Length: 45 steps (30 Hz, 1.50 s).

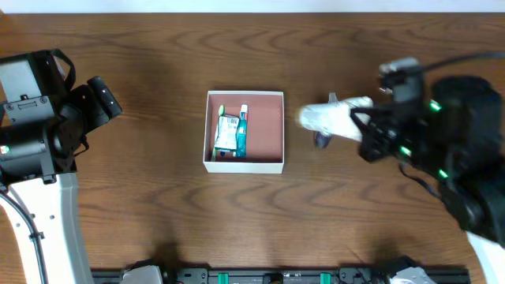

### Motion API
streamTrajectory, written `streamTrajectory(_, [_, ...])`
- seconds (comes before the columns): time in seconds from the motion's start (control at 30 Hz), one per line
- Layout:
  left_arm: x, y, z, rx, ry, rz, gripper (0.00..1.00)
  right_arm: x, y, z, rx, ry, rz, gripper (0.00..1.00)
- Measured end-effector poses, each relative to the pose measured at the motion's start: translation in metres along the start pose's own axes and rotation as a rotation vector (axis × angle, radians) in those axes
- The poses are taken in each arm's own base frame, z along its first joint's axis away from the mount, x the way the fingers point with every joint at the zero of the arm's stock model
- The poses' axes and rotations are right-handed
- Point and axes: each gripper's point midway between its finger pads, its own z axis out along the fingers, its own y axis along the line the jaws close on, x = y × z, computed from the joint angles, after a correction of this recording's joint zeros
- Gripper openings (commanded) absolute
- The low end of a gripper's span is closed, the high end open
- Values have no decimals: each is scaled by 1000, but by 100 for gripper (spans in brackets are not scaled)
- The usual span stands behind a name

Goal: Pack container
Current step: 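Carry the white lotion bottle into the box and release it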

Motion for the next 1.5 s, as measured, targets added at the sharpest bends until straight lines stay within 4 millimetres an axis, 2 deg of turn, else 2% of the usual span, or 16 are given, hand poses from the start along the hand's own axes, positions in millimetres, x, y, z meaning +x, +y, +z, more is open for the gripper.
streamTrajectory(0.13, [0,0,0,0,0,0,98,-4,20,61,-59,73,-40,1])
streamTrajectory(0.23, [0,0,0,0,0,0,98,6,32,116,-67,147,-71,1])
streamTrajectory(0.33, [0,0,0,0,0,0,98,19,33,161,-20,201,-99,1])
streamTrajectory(0.43, [0,0,0,0,0,0,98,31,24,191,52,237,-121,1])
streamTrajectory(0.53, [0,0,0,0,0,0,98,36,10,209,139,248,-137,1])
streamTrajectory(0.6, [0,0,0,0,0,0,98,39,1,218,182,253,-153,1])
streamTrajectory(0.8, [0,0,0,0,0,0,98,47,-8,235,220,280,-172,1])
streamTrajectory(0.93, [0,0,0,0,0,0,98,55,-8,241,228,301,-192,17])
streamTrajectory(1.0, [0,0,0,0,0,0,98,55,-5,243,226,301,-208,41])
streamTrajectory(1.03, [0,0,0,0,0,0,98,55,-4,243,226,297,-217,58])
streamTrajectory(1.1, [0,0,0,0,0,0,98,54,-2,243,226,292,-229,81])
streamTrajectory(1.2, [0,0,0,0,0,0,98,50,0,244,222,275,-248,96])
streamTrajectory(1.23, [0,0,0,0,0,0,98,49,0,245,222,271,-248,99])
streamTrajectory(1.4, [0,0,0,0,0,0,98,44,1,242,221,257,-257,99])
streamTrajectory(1.5, [0,0,0,0,0,0,98,29,5,229,214,213,-251,99])
